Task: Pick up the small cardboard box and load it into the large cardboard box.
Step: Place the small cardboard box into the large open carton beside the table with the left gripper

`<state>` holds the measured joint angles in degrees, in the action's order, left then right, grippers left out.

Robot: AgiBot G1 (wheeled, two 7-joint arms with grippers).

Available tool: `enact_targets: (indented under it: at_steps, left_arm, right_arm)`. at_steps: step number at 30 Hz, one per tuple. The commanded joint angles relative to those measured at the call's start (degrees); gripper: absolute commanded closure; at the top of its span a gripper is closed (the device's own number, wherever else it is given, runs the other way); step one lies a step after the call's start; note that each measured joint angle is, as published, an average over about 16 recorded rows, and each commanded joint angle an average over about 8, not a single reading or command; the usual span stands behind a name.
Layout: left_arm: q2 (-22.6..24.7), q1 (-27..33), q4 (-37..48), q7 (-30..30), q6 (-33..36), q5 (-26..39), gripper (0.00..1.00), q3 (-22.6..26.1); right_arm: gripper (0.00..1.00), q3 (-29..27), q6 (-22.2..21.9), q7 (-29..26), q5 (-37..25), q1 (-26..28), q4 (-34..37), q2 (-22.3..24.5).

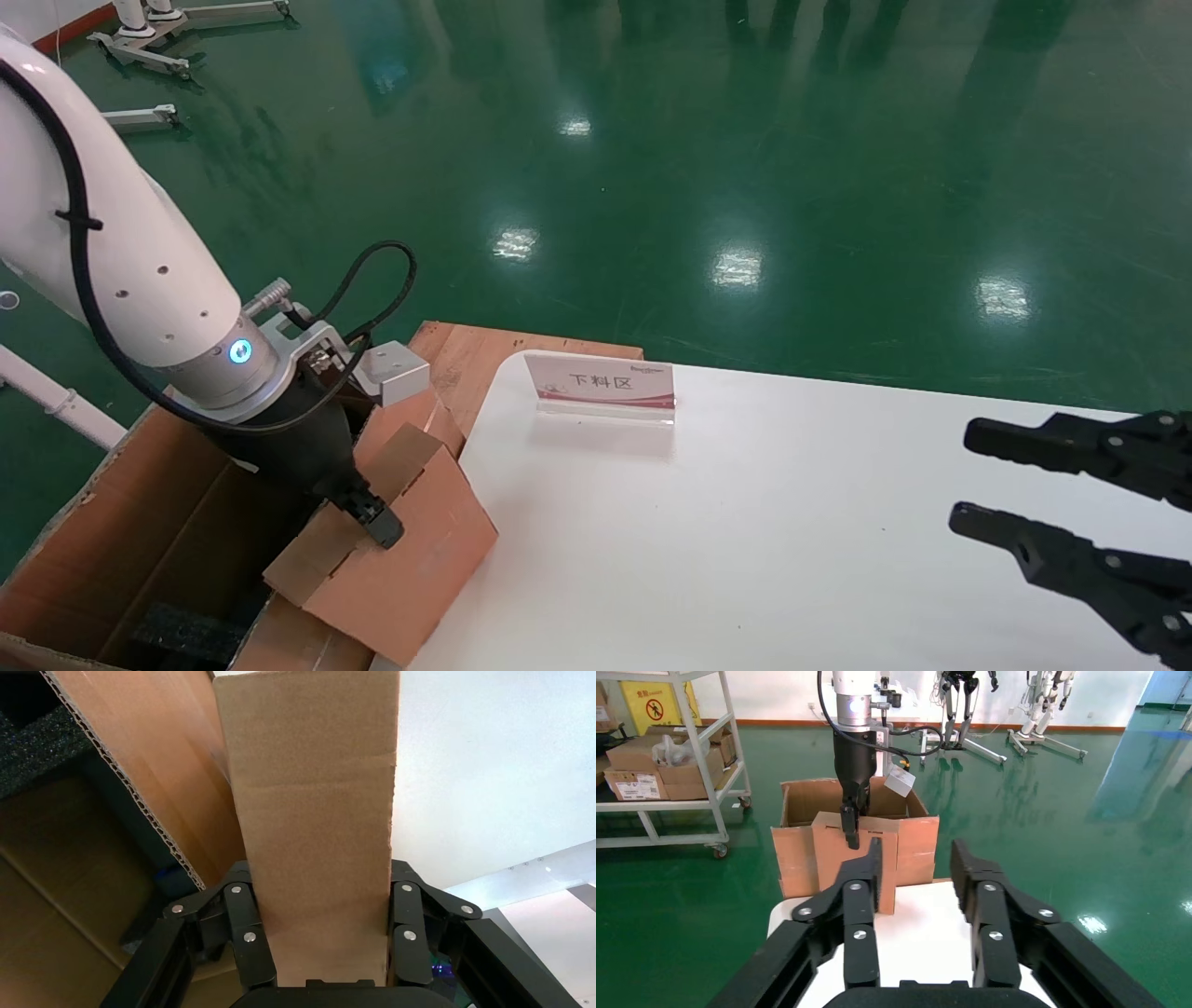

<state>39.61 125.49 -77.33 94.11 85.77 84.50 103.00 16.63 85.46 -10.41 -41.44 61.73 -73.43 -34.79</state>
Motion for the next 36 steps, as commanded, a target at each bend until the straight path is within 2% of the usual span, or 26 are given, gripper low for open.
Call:
enact_targets:
  at_steps: [1, 9, 21, 28, 32, 36]
  left_arm:
    - [0.0, -0.1, -0.1, 0.0, 0.0, 0.1, 1.0, 0.1]
    - [0.5, 3.3, 2.0, -0.2, -0.3, -1.2, 1.0, -2.1]
    - [3.5, 16.2, 11.0, -1.9, 1.5, -3.6, 1.0, -8.7]
    - [6.1, 23.5, 19.0, -6.4, 4.2, -1.6, 1.0, -9.0]
    - [6.5, 27.3, 22.4, -10.0, 5.4, -1.0, 1.0, -6.4]
    - [6.4, 31.4, 25.0, -14.4, 5.8, -1.0, 1.0, -1.5]
  right_arm:
    - [1.0, 0.0, 0.0, 0.0, 0.0, 0.0, 0.0, 0.0]
    - [1.0, 0.0, 0.0, 0.0, 0.0, 0.0, 0.0, 0.0]
    - [1.0, 0.1, 0.0, 0.0, 0.0, 0.0, 0.0, 0.0]
    - [1.0, 0.1, 0.0, 0.1, 0.0, 0.0, 0.0, 0.0]
    - [0.5, 0.1, 0.0, 0.1, 0.1, 0.0, 0.1, 0.0]
    - [0.0, 0.1, 0.0, 0.1, 0.1, 0.0, 0.1, 0.0]
